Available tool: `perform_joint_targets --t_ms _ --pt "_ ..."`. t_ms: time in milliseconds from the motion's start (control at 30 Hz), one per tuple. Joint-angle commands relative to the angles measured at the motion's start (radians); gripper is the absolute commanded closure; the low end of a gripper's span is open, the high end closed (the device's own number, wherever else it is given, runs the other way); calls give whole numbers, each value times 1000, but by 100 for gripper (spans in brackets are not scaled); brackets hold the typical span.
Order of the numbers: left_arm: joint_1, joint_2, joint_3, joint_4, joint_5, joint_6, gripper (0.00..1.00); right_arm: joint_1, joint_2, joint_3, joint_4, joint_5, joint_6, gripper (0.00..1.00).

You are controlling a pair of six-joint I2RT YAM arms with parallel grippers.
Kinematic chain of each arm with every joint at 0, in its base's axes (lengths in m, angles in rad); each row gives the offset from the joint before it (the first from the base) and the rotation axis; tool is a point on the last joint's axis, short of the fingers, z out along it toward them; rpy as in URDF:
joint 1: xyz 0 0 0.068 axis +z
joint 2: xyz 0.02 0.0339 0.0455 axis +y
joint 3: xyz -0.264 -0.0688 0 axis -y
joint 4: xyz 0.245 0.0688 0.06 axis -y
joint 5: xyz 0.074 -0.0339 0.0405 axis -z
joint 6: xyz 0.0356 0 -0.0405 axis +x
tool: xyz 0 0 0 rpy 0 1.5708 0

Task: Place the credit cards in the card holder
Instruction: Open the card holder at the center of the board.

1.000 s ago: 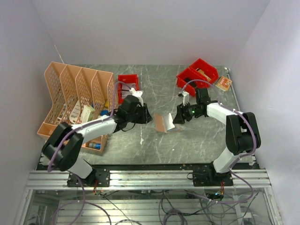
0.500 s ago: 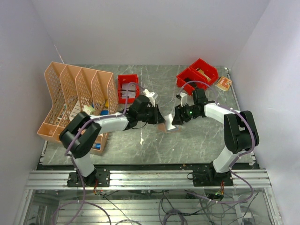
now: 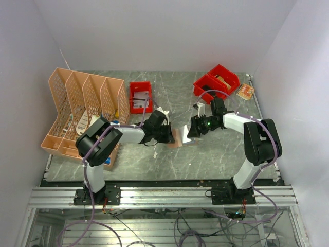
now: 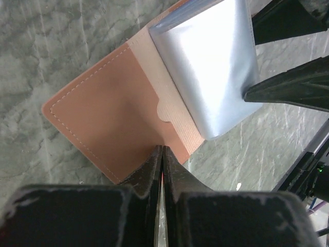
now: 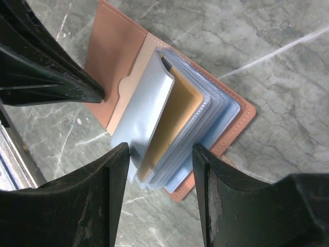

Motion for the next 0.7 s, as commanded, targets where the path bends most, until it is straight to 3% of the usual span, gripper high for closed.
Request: perform_joint_targets --t_ms 0,333,533,667 --pt "4 37 -30 39 -11 3 89 2 12 17 7 -103 17 49" --pt "31 11 -113 186 22 -57 84 10 8 19 31 -398 39 51" --pt "84 -75 -235 367 68 -156 71 50 5 9 112 -503 97 51" --pt "95 -148 -282 366 47 -174 63 93 14 24 148 -498 127 51"
